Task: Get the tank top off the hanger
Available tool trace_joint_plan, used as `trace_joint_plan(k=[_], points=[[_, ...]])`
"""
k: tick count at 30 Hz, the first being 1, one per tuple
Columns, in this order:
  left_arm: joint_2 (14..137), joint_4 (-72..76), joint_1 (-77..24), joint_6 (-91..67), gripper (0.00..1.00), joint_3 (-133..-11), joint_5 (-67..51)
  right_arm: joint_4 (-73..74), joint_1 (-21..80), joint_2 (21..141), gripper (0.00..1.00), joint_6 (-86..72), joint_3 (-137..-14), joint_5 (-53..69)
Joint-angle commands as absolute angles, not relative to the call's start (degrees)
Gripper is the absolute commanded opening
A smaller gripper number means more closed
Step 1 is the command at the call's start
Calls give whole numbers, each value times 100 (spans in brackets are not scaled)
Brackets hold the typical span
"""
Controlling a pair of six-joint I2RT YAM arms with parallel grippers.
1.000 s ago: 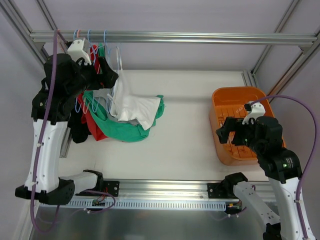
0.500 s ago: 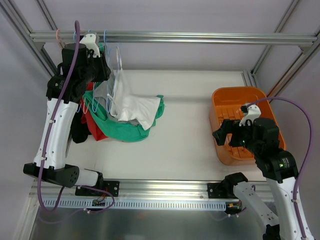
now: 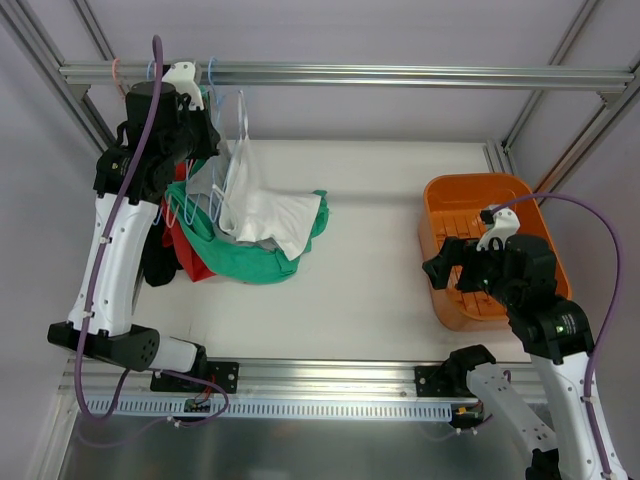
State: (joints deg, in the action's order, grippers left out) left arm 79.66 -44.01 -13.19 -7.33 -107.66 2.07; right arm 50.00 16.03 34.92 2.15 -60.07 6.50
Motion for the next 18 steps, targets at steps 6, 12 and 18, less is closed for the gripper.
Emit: trace_joint_plan(k=[6, 12, 18], points=[[8033, -4289, -1467, -747, 0, -11205, 352, 4799, 1591, 3401, 100, 176, -6020, 677], [8059, -4131, -1503, -861, 0, -11390, 9, 4772, 1591, 3401, 99, 158, -6056, 686], [7928, -3982, -1538, -1037, 0, -11260, -114, 4773, 1591, 3243, 99, 167, -6029, 598]])
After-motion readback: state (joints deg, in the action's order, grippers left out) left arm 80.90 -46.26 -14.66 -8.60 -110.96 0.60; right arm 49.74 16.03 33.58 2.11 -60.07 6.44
